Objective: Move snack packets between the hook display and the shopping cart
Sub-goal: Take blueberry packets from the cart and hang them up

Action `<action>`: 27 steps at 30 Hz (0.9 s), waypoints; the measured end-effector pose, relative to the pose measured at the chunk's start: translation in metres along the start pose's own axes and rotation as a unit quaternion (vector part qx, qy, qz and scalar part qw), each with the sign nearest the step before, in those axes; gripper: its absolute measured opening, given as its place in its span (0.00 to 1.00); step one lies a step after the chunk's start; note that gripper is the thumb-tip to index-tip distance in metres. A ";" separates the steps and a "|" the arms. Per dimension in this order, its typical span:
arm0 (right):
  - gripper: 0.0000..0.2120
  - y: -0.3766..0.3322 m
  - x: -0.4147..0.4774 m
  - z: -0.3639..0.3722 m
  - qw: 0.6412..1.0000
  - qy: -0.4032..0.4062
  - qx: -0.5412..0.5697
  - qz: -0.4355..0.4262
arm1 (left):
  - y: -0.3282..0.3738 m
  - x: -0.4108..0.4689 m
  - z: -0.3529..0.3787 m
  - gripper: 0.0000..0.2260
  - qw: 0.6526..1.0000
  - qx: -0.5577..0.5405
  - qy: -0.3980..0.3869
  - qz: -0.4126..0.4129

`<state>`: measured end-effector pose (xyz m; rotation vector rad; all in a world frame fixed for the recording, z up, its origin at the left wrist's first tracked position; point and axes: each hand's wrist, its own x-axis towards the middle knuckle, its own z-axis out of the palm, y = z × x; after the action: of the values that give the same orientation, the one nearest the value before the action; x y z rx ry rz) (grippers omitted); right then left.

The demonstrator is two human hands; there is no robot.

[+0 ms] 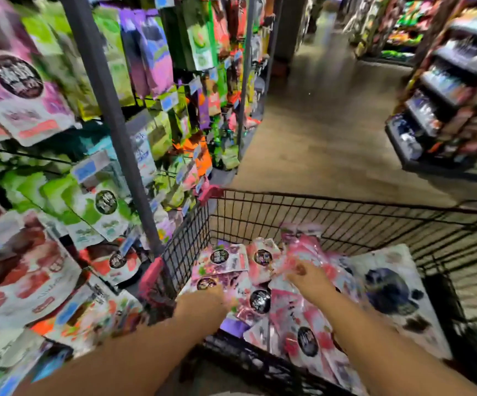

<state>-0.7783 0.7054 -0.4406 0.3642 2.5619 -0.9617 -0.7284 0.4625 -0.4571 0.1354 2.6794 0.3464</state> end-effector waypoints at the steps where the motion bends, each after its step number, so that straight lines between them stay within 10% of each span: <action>1: 0.18 0.017 0.002 -0.005 1.000 0.004 -0.011 0.021 | 0.003 0.002 -0.001 0.11 1.000 0.010 -0.013 -0.006; 5: 0.10 0.068 0.005 -0.021 0.995 0.058 -0.013 0.078 | 0.003 0.017 0.006 0.26 0.999 0.038 -0.032 0.004; 11: 0.25 0.137 -0.004 -0.058 0.935 0.230 -0.210 0.169 | 0.002 0.024 0.013 0.23 0.999 0.040 -0.019 -0.015; 22: 0.36 0.194 -0.012 -0.087 0.913 0.303 -0.068 0.266 | 0.011 0.022 0.004 0.24 0.998 0.059 -0.017 -0.031; 27: 0.13 0.198 -0.008 -0.086 0.940 0.216 -0.093 0.246 | 0.012 0.021 0.002 0.23 0.997 0.062 -0.018 -0.031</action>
<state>-0.7207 0.9073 -0.4917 1.2059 2.6888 -0.4874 -0.7460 0.4780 -0.4639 0.0954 2.6631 0.1573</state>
